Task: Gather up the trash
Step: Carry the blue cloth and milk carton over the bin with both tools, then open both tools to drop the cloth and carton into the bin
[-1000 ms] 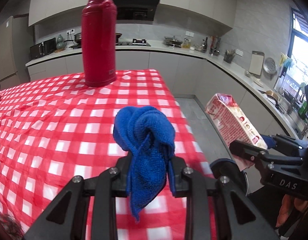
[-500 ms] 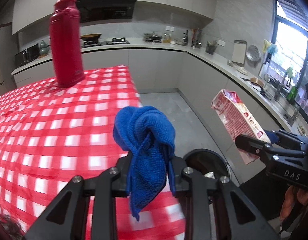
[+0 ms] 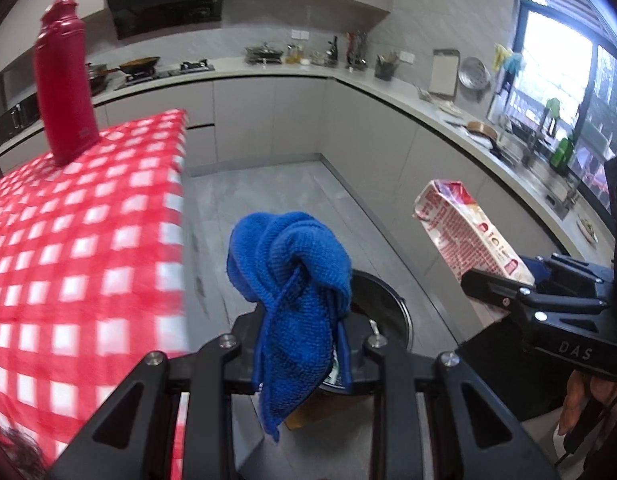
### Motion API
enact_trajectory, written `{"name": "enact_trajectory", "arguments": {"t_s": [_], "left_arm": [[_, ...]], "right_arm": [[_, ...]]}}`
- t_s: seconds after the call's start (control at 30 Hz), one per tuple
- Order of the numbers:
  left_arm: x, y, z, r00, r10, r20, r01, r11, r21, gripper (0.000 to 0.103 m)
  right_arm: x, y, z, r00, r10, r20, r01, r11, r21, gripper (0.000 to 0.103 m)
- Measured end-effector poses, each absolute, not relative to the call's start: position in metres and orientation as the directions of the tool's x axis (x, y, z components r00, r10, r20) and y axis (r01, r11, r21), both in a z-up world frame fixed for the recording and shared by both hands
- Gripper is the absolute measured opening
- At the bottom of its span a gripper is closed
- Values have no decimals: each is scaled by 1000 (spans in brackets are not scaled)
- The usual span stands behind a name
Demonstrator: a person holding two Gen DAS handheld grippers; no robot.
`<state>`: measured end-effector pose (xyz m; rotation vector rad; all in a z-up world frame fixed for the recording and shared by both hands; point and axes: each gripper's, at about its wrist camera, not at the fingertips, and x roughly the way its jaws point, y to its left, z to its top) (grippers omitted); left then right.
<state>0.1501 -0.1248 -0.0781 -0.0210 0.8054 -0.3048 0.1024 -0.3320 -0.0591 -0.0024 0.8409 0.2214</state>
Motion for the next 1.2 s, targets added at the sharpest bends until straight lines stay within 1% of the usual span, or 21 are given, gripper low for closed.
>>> {"name": "enact_trajectory", "arguments": {"t_s": [0.17,0.43,0.83,1.2], "left_arm": [[151,-147,-90,621,-289,-729,284,949,-134,29],[152,-172,-126,555,-285,-781,295,946,-135,29],[172,-194,-173,467,-278,-839,303,942,-143,29],[186,-198,-216,385,-289,-876,296,938,-180,29]], "right_arm": [[96,-357,-78,620,190,-761,-197,977,84,52],[102,-379,-122,555,188,-811,-219,973,76,52],[127,-382,-175,468,190,-863,-274,960,62,52],[156,-369,-223,396,171,-902,-334,942,32,52]]}}
